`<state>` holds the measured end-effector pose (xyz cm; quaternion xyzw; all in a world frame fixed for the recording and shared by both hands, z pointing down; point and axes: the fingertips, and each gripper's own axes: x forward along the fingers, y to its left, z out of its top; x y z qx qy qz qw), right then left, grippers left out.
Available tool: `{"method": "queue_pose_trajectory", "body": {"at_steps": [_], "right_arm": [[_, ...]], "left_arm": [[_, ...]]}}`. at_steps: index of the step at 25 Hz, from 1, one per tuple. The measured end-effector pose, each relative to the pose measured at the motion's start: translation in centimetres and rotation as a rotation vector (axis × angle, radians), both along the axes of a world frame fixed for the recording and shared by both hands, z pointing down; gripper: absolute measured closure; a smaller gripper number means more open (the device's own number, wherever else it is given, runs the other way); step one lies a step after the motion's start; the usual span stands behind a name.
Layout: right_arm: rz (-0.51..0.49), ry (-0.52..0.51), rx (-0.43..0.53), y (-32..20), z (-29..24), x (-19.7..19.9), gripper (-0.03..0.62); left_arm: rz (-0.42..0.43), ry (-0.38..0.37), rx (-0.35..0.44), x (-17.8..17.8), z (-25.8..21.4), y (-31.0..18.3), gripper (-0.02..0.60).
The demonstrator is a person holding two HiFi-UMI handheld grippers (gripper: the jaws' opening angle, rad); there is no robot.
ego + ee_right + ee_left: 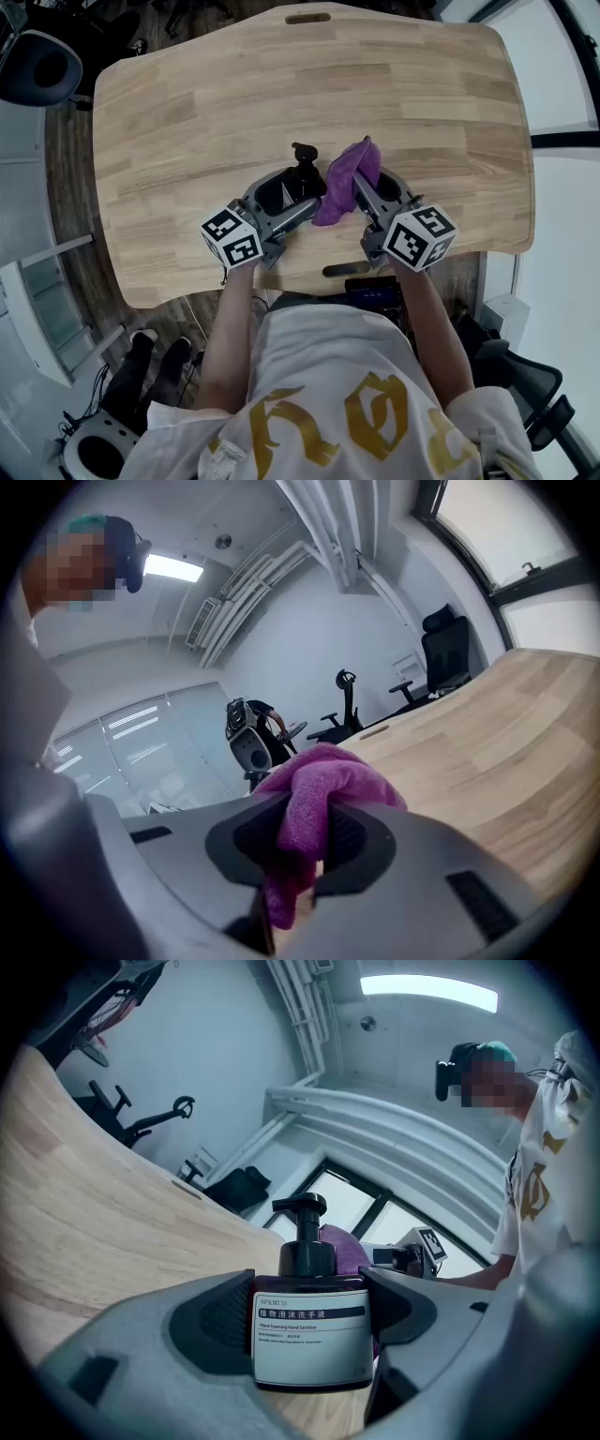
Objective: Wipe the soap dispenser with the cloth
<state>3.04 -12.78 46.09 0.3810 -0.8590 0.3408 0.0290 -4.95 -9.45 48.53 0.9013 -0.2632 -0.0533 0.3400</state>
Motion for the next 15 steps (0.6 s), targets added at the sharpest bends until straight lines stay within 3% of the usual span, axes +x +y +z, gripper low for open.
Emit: {"method": "queue_pose_trajectory", "body": {"at_steps": [9,15], "right_arm": [[-0.043,0.033,-0.029,0.1,2.2,-1.0,0.53],[-0.05,0.047,-0.066,0.4,3.6,-0.8,0.53]], "left_arm": [[-0.017,-0.046,0.001,-0.2,1.8,-1.5,0.255],[-0.053,-0.163,0.053,-0.1,3.4,-2.8,0.255]]}}
